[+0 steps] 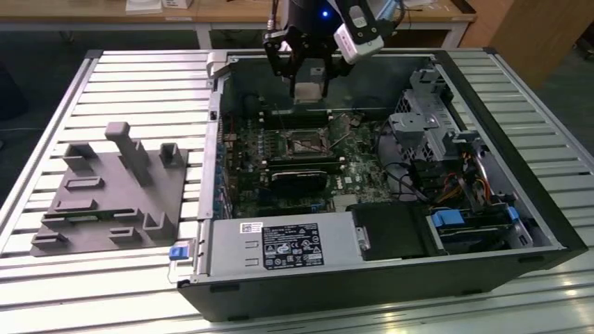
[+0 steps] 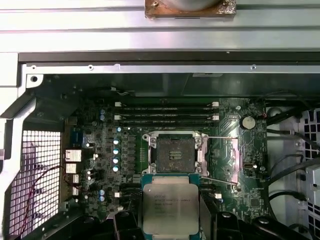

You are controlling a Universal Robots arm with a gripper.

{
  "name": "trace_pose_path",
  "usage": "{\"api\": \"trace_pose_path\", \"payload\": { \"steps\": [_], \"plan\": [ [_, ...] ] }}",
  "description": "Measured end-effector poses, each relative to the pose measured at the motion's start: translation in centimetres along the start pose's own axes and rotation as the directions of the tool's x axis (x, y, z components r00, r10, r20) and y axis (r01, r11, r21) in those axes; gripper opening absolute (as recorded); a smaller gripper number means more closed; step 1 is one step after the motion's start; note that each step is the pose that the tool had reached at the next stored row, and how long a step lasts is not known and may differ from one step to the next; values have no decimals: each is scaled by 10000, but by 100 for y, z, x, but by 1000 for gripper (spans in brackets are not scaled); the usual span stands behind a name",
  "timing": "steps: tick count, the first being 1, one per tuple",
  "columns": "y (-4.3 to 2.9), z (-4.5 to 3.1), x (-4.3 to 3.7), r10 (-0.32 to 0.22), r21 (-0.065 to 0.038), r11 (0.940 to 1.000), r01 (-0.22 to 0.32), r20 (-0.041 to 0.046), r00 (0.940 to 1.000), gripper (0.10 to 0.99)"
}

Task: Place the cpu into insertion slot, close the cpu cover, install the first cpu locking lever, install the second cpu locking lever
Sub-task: 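Place the cpu into insertion slot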

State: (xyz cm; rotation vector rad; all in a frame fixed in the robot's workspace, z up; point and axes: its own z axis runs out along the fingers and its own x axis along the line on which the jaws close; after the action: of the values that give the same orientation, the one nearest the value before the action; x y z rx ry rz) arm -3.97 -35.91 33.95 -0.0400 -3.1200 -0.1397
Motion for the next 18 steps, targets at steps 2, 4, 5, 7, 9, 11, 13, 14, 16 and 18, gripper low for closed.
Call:
{"api": "trace_pose_path", "payload": {
  "steps": [2,4,5,7,9,11,13,14,16,18],
  "plan": [
    [-2,25,-1,0,0,10000,0,0,10000,537],
    [-5,56,-1,0,0,10000,0,0,10000,537],
    [-6,71,-1,0,1,10000,0,0,10000,537],
    [-9,104,-2,-1,1,10000,1,0,10000,537],
    [-12,139,-3,0,0,10000,0,1,10000,537],
    [-13,174,-3,1,1,10000,-1,0,10000,537],
    [-10,211,-3,1,1,10000,-1,0,10000,537],
    [-6,228,-4,0,3,10000,0,0,10000,537],
    [1,266,-6,0,1,10000,0,-2,10000,537],
    [1,298,-11,0,1,10000,0,-6,10000,537]
  ]
}}
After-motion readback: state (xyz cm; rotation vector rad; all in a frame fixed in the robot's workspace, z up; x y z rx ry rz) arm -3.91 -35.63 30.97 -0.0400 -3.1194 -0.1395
